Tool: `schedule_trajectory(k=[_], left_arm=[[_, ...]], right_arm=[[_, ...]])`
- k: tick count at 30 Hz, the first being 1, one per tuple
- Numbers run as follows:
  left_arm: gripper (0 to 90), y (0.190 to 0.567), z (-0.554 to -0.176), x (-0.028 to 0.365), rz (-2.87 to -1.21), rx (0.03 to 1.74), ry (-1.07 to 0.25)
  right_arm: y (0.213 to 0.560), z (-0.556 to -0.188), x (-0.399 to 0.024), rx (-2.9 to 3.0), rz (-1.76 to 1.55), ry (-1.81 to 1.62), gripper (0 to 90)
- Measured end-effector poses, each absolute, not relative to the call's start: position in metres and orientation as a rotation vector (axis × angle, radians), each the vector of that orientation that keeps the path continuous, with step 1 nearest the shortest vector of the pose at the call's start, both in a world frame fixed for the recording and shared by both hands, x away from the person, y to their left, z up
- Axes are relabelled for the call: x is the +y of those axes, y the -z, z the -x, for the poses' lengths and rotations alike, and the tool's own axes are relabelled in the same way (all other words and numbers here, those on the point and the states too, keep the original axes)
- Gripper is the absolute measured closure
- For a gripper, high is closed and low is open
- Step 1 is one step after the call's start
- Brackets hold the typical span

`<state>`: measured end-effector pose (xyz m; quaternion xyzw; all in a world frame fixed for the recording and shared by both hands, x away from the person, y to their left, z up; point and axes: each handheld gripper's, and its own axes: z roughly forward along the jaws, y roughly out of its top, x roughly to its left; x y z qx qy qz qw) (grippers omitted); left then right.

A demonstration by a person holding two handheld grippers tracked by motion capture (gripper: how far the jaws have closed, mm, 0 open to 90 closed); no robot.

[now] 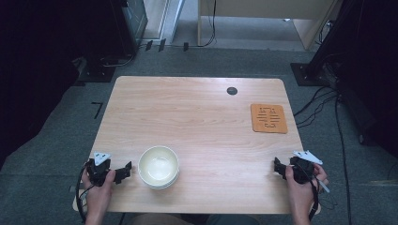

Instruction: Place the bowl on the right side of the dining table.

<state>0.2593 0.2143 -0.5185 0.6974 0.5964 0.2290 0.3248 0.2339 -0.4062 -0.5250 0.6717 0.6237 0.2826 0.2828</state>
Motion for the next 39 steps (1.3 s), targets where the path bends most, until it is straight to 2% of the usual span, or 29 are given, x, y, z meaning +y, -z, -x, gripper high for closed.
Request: schedule_trajectory(k=[3,11,15,18,39], left_arm=[[0.0,0.518,-0.259,0.215,-1.827,1.561,-0.596],[0.0,0.517,-0.26,0.219,-1.794,1.572,-0.569],[0.0,0.515,-0.259,0.22,-1.777,1.572,-0.568],[0.0,0.511,-0.26,0.223,-1.739,1.572,-0.54],[0.0,0.481,-0.251,0.22,-1.636,1.54,-0.559]], right_arm=[[0.525,-0.235,-0.406,1.652,-1.82,-0.742,8.6],[0.525,-0.236,-0.405,1.657,-1.826,-0.737,6.4],[0.525,-0.237,-0.405,1.654,-1.828,-0.736,7.5],[0.522,-0.236,-0.404,1.615,-1.83,-0.741,12.6],[0.488,-0.235,-0.356,1.647,-1.753,-0.938,13.1]])
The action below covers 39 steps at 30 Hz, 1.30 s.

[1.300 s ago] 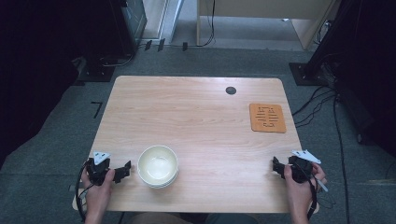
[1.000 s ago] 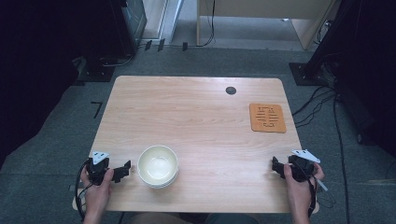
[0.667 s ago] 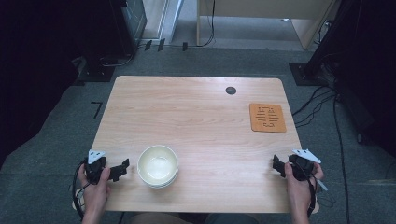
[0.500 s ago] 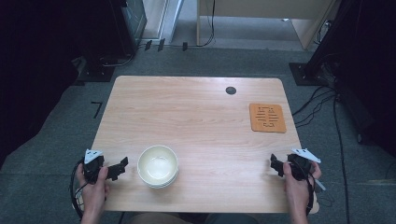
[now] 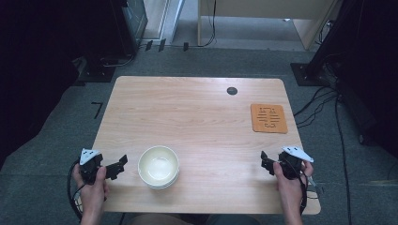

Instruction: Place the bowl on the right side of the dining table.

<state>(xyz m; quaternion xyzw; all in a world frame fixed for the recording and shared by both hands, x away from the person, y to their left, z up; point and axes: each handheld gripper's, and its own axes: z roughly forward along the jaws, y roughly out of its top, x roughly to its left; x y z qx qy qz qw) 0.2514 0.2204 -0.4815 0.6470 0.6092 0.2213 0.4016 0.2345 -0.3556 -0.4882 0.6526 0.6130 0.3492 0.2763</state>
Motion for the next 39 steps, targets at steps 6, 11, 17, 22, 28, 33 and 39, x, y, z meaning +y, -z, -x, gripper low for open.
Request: schedule_trajectory(k=[6,11,17,22,28,33,39], left_arm=[[0.0,0.477,-0.25,0.215,-1.649,1.52,-0.568],[0.0,0.473,-0.248,0.212,-1.643,1.502,-0.554],[0.0,0.468,-0.246,0.208,-1.646,1.483,-0.557],[0.0,0.463,-0.245,0.205,-1.647,1.465,-0.539],[0.0,0.459,-0.243,0.199,-1.667,1.445,-0.554],[0.0,0.455,-0.241,0.197,-1.672,1.431,-0.558],[0.0,0.451,-0.24,0.195,-1.67,1.422,-0.551]], right_arm=[[0.483,-0.235,-0.344,1.669,-1.728,-0.976,13.6],[0.481,-0.235,-0.333,1.694,-1.693,-0.975,14.7],[0.48,-0.236,-0.322,1.71,-1.68,-0.989,15.0],[0.474,-0.235,-0.314,1.708,-1.695,-1.046,15.1],[0.467,-0.234,-0.3,1.733,-1.666,-1.066,14.4],[0.464,-0.234,-0.288,1.761,-1.664,-1.107,14.4],[0.461,-0.232,-0.271,1.792,-1.635,-1.117,14.2]])
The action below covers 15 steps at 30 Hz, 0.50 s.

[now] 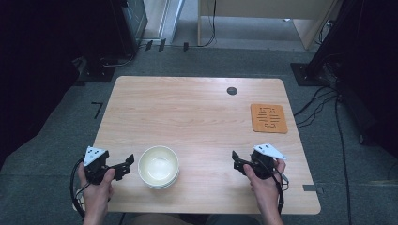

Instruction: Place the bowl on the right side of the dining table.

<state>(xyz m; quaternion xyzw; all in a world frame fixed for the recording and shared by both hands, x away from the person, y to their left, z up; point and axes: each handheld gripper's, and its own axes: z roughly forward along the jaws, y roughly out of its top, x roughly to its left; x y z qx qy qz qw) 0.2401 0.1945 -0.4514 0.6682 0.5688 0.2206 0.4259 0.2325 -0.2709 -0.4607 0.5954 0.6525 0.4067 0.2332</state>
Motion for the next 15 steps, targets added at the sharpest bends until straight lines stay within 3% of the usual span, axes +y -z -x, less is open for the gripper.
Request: schedule_trajectory(k=[15], left_arm=[[0.0,0.441,-0.236,0.184,-1.698,1.378,-0.547]], right_arm=[[0.454,-0.229,-0.24,1.835,-1.583,-1.14,14.3]])
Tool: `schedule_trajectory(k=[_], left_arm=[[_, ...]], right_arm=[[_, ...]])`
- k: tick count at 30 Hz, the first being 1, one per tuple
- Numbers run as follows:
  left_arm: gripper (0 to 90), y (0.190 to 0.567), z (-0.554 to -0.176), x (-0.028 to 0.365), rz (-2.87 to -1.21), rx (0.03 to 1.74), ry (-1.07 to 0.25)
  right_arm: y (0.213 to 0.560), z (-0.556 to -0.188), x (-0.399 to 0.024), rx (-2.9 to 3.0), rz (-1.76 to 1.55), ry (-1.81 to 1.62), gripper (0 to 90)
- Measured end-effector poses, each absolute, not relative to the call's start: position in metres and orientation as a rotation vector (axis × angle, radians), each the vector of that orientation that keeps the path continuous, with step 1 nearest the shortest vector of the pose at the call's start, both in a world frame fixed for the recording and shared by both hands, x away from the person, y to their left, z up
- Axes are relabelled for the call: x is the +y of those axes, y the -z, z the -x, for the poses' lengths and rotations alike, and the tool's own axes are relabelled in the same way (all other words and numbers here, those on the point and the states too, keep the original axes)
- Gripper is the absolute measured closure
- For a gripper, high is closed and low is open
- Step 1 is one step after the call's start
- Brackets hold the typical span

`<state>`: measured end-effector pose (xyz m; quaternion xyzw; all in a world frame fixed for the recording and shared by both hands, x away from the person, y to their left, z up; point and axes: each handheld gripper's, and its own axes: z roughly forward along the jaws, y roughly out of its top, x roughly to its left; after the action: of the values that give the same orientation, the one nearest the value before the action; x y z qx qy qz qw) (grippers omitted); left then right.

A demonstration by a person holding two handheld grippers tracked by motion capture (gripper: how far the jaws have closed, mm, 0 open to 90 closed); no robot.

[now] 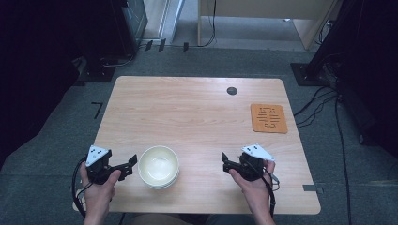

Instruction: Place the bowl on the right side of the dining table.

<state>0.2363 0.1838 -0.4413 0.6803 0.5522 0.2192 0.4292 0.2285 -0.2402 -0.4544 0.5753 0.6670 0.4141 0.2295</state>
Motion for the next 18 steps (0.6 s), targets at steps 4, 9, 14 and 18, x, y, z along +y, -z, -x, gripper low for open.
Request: schedule_trajectory(k=[4,9,14,18], left_arm=[[5.3,0.439,-0.235,0.182,-1.69,1.385,-0.565],[5.3,0.436,-0.234,0.179,-1.691,1.377,-0.559],[5.2,0.434,-0.232,0.177,-1.686,1.373,-0.566],[1.1,0.432,-0.231,0.177,-1.675,1.366,-0.578]], right_arm=[[0.452,-0.228,-0.234,1.846,-1.579,-1.14,14.5],[0.449,-0.228,-0.227,1.854,-1.58,-1.14,14.7],[0.448,-0.228,-0.22,1.865,-1.565,-1.151,14.7],[0.447,-0.227,-0.215,1.873,-1.56,-1.156,14.7]])
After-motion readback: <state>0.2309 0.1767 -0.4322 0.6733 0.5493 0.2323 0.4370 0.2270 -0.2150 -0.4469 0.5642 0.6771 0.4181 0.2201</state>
